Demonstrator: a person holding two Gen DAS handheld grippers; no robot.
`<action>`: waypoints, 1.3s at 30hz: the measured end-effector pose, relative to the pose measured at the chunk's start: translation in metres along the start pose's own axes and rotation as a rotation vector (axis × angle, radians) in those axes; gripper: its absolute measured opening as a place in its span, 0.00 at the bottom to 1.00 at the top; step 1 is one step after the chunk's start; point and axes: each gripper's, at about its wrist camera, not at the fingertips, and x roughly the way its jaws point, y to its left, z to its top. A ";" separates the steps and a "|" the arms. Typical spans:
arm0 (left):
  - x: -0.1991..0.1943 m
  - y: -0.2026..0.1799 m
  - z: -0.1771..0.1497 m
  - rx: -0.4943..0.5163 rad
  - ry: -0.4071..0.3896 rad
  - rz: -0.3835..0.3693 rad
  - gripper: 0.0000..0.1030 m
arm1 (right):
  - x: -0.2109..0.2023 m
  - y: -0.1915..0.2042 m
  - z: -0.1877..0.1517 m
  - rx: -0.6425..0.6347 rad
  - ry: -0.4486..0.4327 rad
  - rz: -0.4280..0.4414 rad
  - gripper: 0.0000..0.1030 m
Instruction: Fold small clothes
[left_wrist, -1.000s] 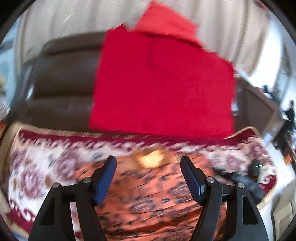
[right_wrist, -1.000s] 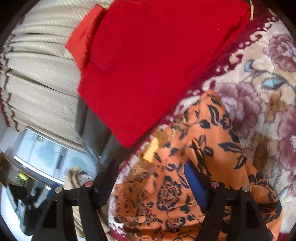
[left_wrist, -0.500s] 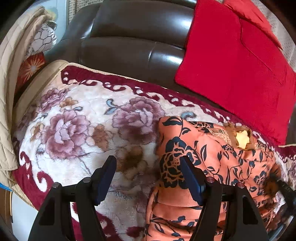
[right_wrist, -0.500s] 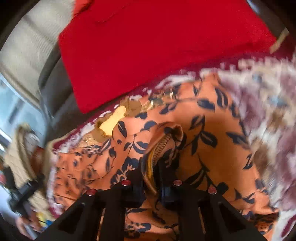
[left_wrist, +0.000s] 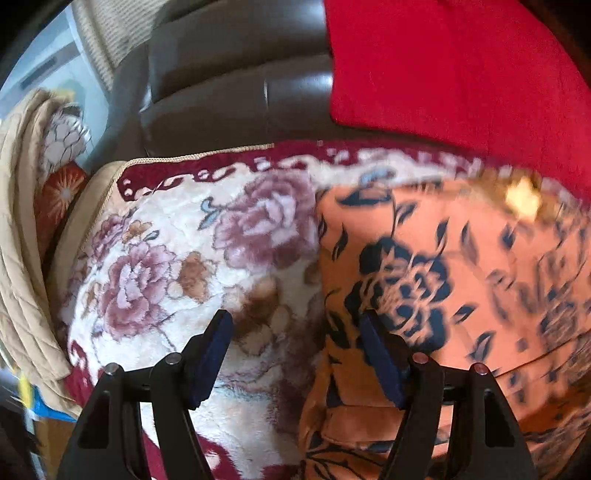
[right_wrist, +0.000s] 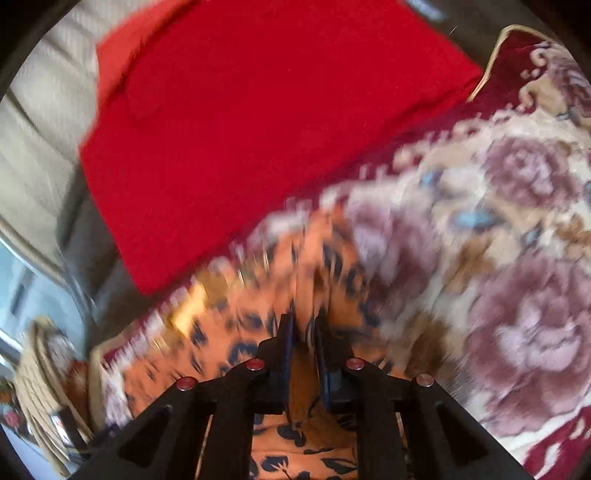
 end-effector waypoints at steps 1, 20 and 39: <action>-0.006 0.001 0.002 -0.013 -0.022 -0.024 0.70 | -0.008 -0.001 0.002 0.008 -0.036 0.020 0.19; -0.041 0.012 -0.033 -0.003 -0.007 -0.132 0.72 | -0.017 0.022 -0.036 -0.139 0.181 0.208 0.27; -0.034 0.081 -0.209 -0.191 0.301 -0.243 0.76 | -0.121 -0.059 -0.123 -0.130 0.143 0.079 0.89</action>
